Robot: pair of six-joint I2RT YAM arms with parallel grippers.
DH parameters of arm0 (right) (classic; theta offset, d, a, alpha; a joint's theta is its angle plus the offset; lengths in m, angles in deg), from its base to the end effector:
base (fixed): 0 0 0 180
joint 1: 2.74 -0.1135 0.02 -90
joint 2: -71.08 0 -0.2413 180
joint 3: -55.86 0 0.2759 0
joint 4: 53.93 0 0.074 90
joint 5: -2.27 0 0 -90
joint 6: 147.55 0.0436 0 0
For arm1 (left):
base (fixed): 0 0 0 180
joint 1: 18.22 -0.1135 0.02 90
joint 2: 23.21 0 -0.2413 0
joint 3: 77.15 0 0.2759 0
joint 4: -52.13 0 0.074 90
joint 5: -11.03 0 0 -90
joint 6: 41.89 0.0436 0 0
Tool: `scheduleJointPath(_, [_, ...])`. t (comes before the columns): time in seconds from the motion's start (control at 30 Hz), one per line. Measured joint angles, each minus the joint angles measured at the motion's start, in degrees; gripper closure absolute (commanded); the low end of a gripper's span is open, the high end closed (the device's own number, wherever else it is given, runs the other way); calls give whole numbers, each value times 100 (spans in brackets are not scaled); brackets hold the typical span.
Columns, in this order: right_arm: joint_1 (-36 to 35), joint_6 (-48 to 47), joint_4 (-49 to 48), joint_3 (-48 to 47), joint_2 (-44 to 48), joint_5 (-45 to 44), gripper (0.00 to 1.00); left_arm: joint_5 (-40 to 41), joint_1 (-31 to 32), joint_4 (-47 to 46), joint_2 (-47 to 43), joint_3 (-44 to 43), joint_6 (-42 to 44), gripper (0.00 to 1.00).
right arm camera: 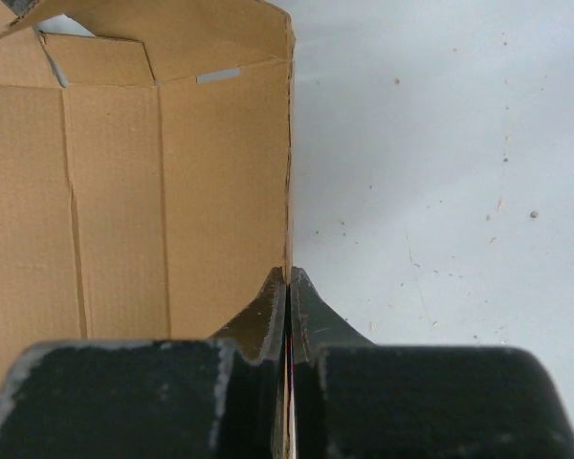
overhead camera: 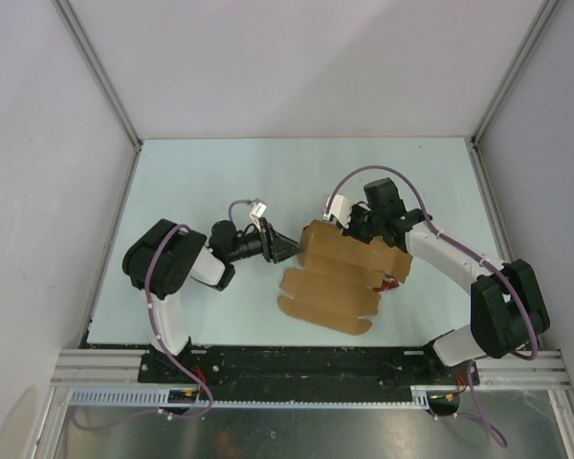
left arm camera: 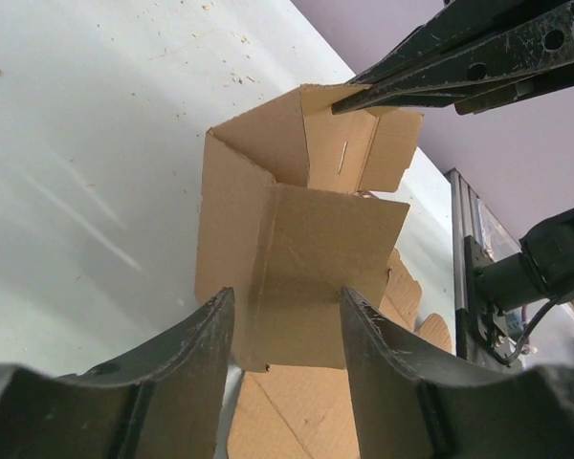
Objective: Fold the paper box
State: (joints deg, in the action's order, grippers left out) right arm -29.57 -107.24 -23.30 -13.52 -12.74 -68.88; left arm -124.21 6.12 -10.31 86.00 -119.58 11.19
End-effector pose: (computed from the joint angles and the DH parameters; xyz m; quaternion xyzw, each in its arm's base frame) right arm 0.2994 0.1672 0.2030 -0.6136 0.6771 0.0736 0.3995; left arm 0.2720 -0.1570 0.0799 0.1857 0.7015 -0.5624 0.3963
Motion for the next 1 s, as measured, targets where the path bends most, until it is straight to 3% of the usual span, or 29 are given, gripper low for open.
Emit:
scheduleJointPath(0.47, [-142,-55,-2,133,116,-83,100,59,144,0,0,-2,358,41])
scheduleJointPath(1.0, [-590,-227,-273,640,549,-756,100,289,216,-31,0,256,767,41])
